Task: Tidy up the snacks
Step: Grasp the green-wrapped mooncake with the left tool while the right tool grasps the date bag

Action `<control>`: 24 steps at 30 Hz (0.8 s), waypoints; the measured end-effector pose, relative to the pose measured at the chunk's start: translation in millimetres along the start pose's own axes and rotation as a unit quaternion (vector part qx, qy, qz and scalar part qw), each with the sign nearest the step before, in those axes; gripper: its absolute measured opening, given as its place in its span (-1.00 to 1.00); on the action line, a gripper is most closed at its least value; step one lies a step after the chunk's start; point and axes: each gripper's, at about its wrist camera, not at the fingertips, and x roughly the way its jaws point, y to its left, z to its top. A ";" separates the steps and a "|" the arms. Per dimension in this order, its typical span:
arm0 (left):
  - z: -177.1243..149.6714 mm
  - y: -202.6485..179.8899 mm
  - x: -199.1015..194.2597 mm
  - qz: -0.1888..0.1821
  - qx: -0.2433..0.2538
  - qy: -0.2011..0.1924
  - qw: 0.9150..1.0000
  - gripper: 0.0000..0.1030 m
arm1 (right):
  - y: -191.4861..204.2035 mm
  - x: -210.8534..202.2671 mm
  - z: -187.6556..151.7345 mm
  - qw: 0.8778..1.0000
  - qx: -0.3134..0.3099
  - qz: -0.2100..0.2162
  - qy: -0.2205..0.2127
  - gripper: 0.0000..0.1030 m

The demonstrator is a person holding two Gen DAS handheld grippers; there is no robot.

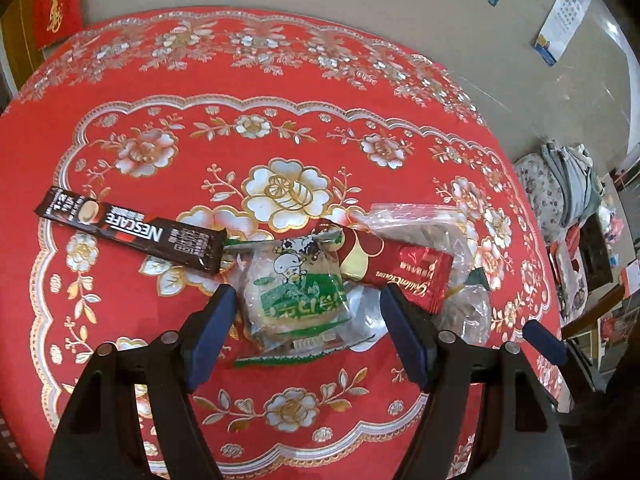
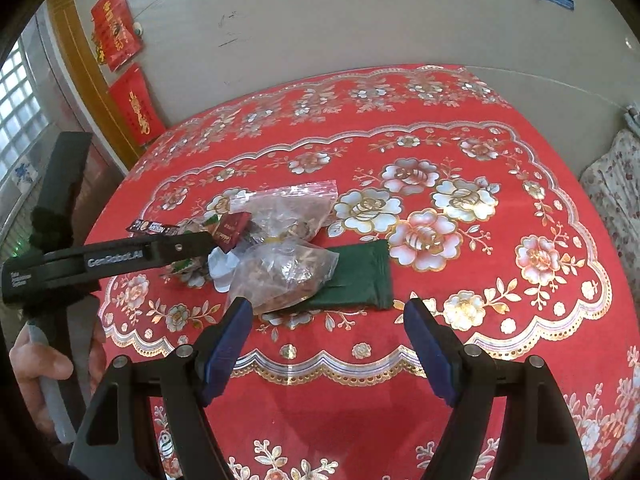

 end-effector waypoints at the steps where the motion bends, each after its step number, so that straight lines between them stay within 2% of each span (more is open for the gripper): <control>1: -0.9 -0.2 0.7 0.002 0.000 -0.002 1.000 0.44 | 1.2 0.1 0.7 1.000 -0.003 -0.001 -0.002 0.55; 3: -3.4 -1.7 0.8 0.010 0.007 -0.006 1.000 0.43 | 4.4 0.0 4.0 1.000 -0.009 -0.004 -0.008 0.55; 5: -5.2 -2.5 0.6 0.024 0.017 -0.010 1.000 0.23 | 8.7 1.9 8.6 1.000 -0.018 -0.005 -0.009 0.55; 8: -5.2 1.4 -2.4 0.020 0.021 -0.013 0.999 0.07 | 19.1 9.6 19.6 0.999 -0.042 -0.015 -0.007 0.55; 9: -5.2 4.4 -3.7 0.027 0.023 -0.014 0.999 -0.08 | 21.8 12.6 23.1 0.999 -0.049 -0.019 -0.005 0.55; 18: -11.3 21.5 -10.9 0.044 0.025 -0.018 0.999 -0.08 | 34.4 68.1 43.1 0.996 -0.080 0.002 0.050 0.52; 20: -13.6 22.0 -12.3 0.041 0.025 -0.017 0.999 -0.08 | 39.9 77.6 40.8 0.994 -0.097 0.001 0.060 0.43; 21: -14.9 22.6 -13.2 0.039 0.023 -0.016 0.999 -0.08 | 42.4 75.5 39.3 0.993 -0.105 0.001 0.048 0.23; 22: -16.7 24.2 -14.5 0.036 0.019 -0.016 0.999 -0.08 | 42.4 73.3 38.0 0.993 -0.103 0.012 0.048 -0.15; 24: -19.9 24.9 -16.9 0.032 0.018 -0.016 0.999 -0.08 | 42.1 64.3 34.6 0.994 -0.103 0.006 0.040 -0.23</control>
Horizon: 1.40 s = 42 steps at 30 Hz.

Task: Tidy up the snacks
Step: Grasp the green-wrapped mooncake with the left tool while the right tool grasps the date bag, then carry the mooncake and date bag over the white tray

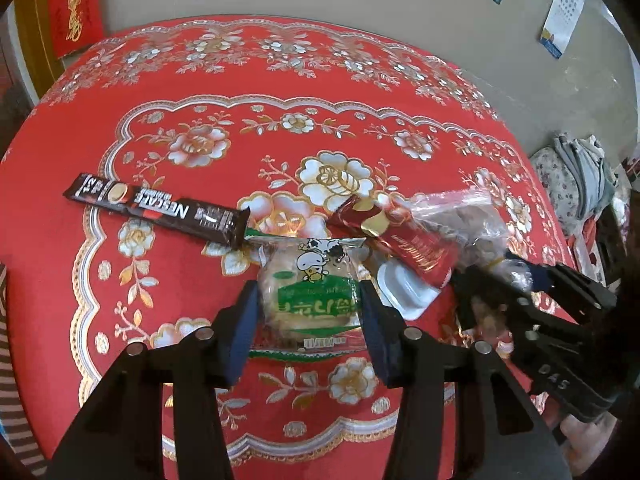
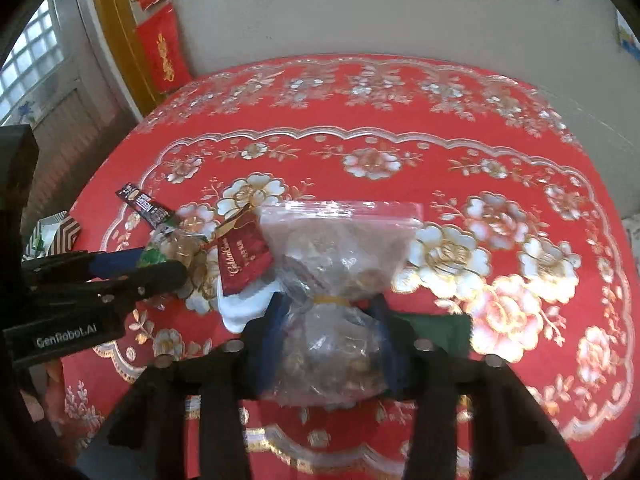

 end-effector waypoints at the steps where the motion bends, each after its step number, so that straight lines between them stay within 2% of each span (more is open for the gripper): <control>1: -1.9 0.1 -1.8 0.000 0.001 -0.001 1.000 -0.08 | 1.5 -6.9 -3.0 1.000 -0.003 -0.003 -0.010 -0.26; 9: -26.0 -3.4 -21.9 0.008 0.016 -0.018 1.000 -0.08 | 10.9 -54.2 -34.9 0.999 -0.003 0.003 -0.054 -0.32; 16: -45.0 3.1 -28.4 0.012 0.018 -0.011 1.000 -0.08 | 25.6 -50.5 -64.7 1.000 -0.016 0.008 -0.012 -0.31; 19: -48.7 5.0 -26.9 0.013 0.019 -0.006 1.000 -0.08 | 26.6 -45.9 -67.5 1.000 -0.011 0.019 0.014 -0.12; 20: -49.5 5.5 -26.6 0.013 0.018 -0.005 1.000 -0.08 | 27.2 -44.2 -66.6 1.000 -0.011 0.019 0.019 -0.01; 21: -50.2 5.8 -26.7 0.013 0.018 -0.005 1.000 -0.08 | 28.8 -41.5 -64.6 0.999 -0.014 0.017 0.026 0.22; 22: -50.1 5.1 -27.0 0.015 0.021 -0.005 1.000 -0.08 | 30.3 -39.5 -61.8 0.999 -0.017 0.013 0.027 0.36; 24: -50.0 3.8 -27.1 0.018 0.023 -0.004 1.000 -0.08 | 35.3 -34.1 -56.5 0.999 -0.032 0.003 0.034 0.45; 26: -48.6 0.5 -24.3 0.026 0.030 -0.001 0.999 -0.07 | 37.7 -28.5 -53.2 0.999 -0.039 -0.006 0.031 0.42; 28: -48.1 -3.3 -21.3 0.037 0.037 -0.004 0.999 -0.07 | 35.3 -24.0 -52.9 0.999 -0.033 -0.009 0.024 0.01; 30: -48.7 -5.5 -20.5 0.044 0.046 -0.007 0.998 -0.07 | 30.7 -24.7 -56.2 1.000 -0.018 0.000 0.015 -0.07; 35: -49.9 -0.9 -23.3 0.039 0.044 -0.008 0.998 -0.08 | 27.8 -44.7 -70.4 1.000 0.002 0.016 -0.011 -0.12; 42: -62.0 12.7 -54.8 0.050 0.037 -0.037 0.997 -0.08 | 44.5 -67.7 -80.1 0.999 0.005 0.039 -0.037 -0.12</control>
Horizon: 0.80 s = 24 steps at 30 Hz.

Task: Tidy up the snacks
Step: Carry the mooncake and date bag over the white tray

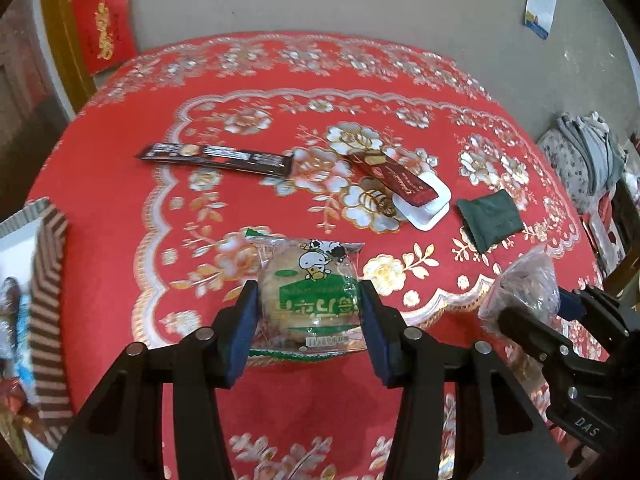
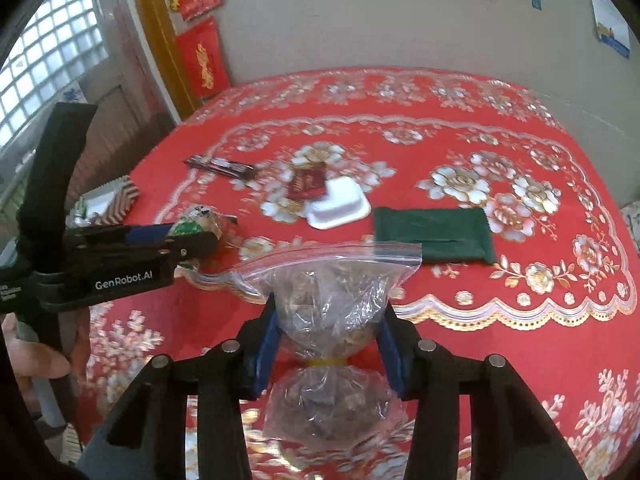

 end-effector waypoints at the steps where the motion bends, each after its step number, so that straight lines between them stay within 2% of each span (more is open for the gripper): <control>1: -1.1 1.3 -3.3 0.001 -0.002 -0.003 1.000 -0.08 | 4.1 -1.9 0.7 1.000 -0.002 0.004 -0.003 -0.12; 9: -24.4 35.8 -48.2 0.028 -0.021 -0.038 0.999 -0.08 | 56.2 -8.1 8.5 0.999 -0.040 0.035 -0.014 -0.12; 24: -61.7 108.7 -96.4 0.079 -0.067 -0.077 0.992 -0.08 | 145.8 -1.9 18.2 0.992 -0.099 0.077 -0.013 -0.12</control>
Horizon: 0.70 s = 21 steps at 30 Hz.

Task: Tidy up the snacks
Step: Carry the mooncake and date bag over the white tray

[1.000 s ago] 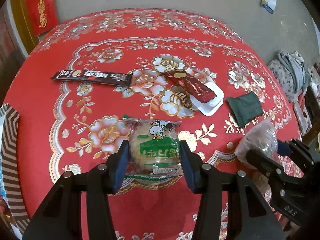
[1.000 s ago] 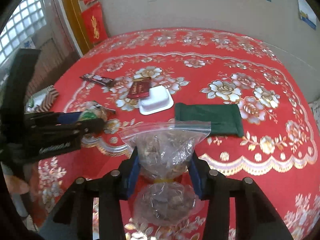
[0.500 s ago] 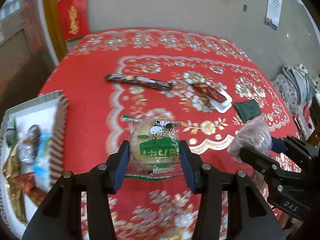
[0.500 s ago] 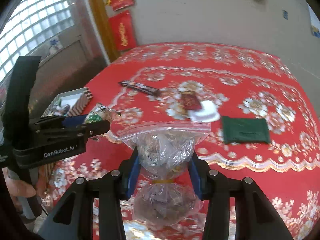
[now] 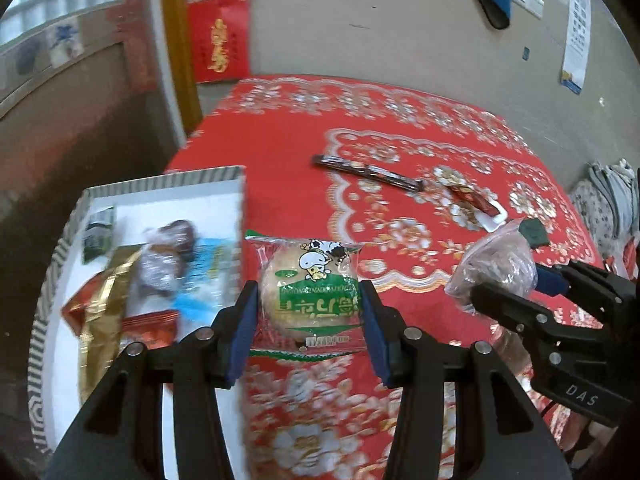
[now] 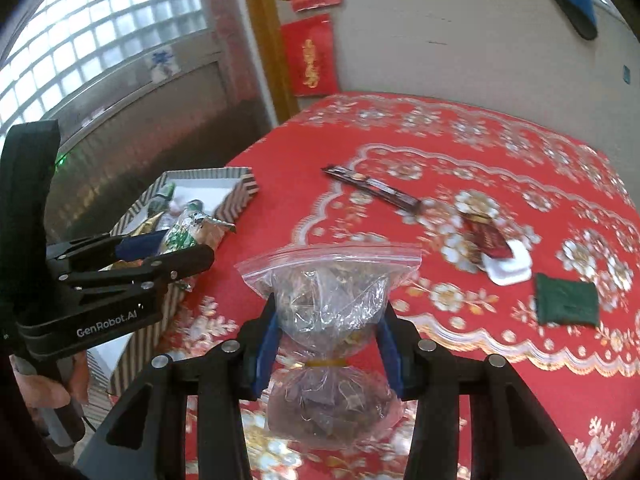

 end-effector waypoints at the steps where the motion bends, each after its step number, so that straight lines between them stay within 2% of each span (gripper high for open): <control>1: -1.4 3.5 -1.4 0.004 -0.002 -0.002 1.000 -0.08 | 5.5 1.2 1.8 1.000 -0.004 0.003 0.000 -0.12; 11: -16.3 57.3 -12.6 0.036 -0.034 -0.009 0.999 -0.08 | 59.1 18.2 16.6 0.998 -0.044 0.032 0.006 -0.12; 21: -28.0 90.9 -17.3 0.052 -0.050 -0.009 0.997 -0.08 | 100.1 32.9 24.8 0.996 -0.076 0.049 0.015 -0.12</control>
